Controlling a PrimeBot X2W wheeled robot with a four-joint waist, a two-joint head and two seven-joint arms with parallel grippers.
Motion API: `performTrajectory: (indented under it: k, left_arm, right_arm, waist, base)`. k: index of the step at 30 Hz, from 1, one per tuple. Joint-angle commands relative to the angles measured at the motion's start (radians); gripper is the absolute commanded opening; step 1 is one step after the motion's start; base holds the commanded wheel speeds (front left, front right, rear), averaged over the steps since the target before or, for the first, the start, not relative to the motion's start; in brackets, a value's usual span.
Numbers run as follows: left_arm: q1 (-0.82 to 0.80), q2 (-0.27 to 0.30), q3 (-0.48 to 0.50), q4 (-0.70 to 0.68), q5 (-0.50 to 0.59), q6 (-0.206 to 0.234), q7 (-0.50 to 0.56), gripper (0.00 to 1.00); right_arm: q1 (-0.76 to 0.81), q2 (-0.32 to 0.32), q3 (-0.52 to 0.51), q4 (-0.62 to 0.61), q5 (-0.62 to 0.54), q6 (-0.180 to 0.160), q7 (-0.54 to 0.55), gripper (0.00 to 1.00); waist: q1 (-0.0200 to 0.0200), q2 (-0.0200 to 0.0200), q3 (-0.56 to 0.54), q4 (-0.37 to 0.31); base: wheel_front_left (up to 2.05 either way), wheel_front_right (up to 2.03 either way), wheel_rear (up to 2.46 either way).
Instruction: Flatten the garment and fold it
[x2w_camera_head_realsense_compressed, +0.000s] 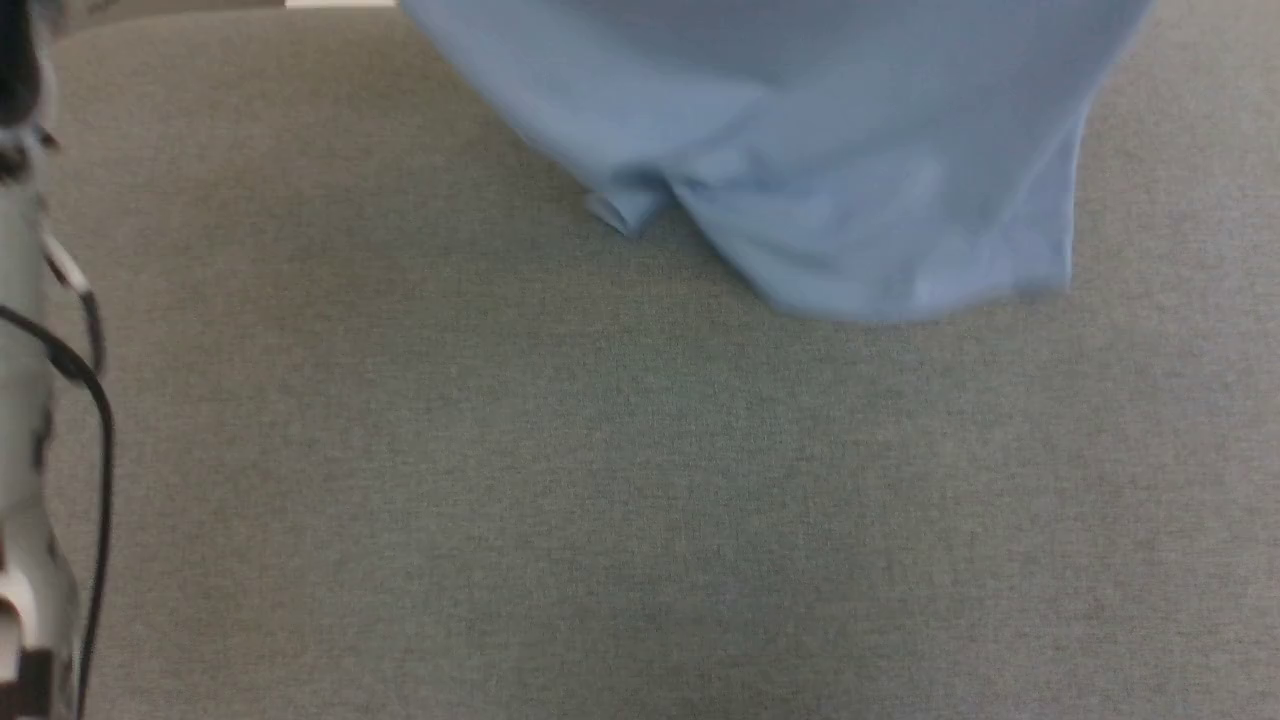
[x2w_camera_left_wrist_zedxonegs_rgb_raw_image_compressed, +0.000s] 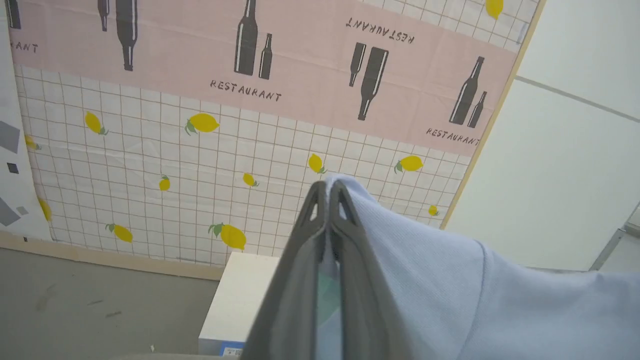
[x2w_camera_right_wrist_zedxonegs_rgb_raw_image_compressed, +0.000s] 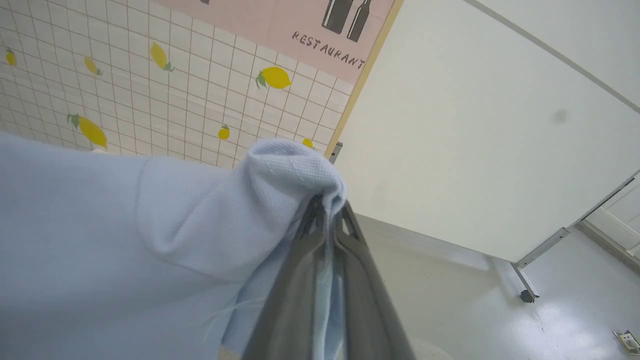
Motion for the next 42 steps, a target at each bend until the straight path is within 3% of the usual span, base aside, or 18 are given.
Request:
performTrajectory:
  k: [1,8,15,21,28,35,42]
  left_arm:
    - [-0.053,0.01,0.013,0.006,0.013,0.015,-0.017,0.0]
    - [-0.308,0.004,0.07,0.05,0.048,0.051,-0.141,0.0]
    - [-0.345,-0.011,0.063,0.126,0.042,0.004,-0.207,0.0]
    - [-0.158,-0.001,-0.001,0.202,0.023,-0.067,-0.143,0.0]
    - [0.141,0.026,-0.044,0.176,-0.025,-0.099,-0.035,0.0]
    - [0.525,0.035,-0.049,0.018,-0.102,-0.05,0.056,0.0]
    - [0.88,0.017,-0.041,-0.142,-0.179,0.033,0.109,0.0]
  right_arm:
    - [-0.051,0.01,-0.013,0.003,-0.007,-0.002,-0.006,0.0]
    - [-0.297,0.078,-0.107,0.01,-0.092,-0.002,-0.109,0.0]
    - [-0.325,0.116,-0.104,0.055,-0.123,-0.002,-0.182,0.0]
    - [-0.126,0.107,-0.038,0.118,-0.033,-0.002,-0.206,0.0]
    - [0.161,0.068,0.01,0.09,0.119,-0.002,-0.184,0.0]
    - [0.5,0.045,-0.036,-0.044,0.23,-0.002,-0.089,0.0]
    - [0.831,0.066,-0.14,-0.195,0.242,-0.002,0.007,0.0]
  waist:
    - [-0.0001,0.0,0.06,-0.015]
    - [-0.0001,0.0,0.179,-0.026]
    - [-0.0001,0.0,0.235,-0.02]
    - [-0.0001,0.0,0.208,-0.013]
    - [-0.0001,0.0,0.107,-0.004]
    - [-0.0001,0.0,-0.015,-0.002]
    - [-0.0001,0.0,-0.124,0.0]
  base:
    - [0.0,0.0,0.0]
    - [0.0,0.0,0.0]
    - [0.0,0.0,0.0]
    - [0.0,0.0,0.0]
    - [0.0,0.0,0.0]
    - [0.0,0.0,0.0]
    - [0.0,0.0,0.0]
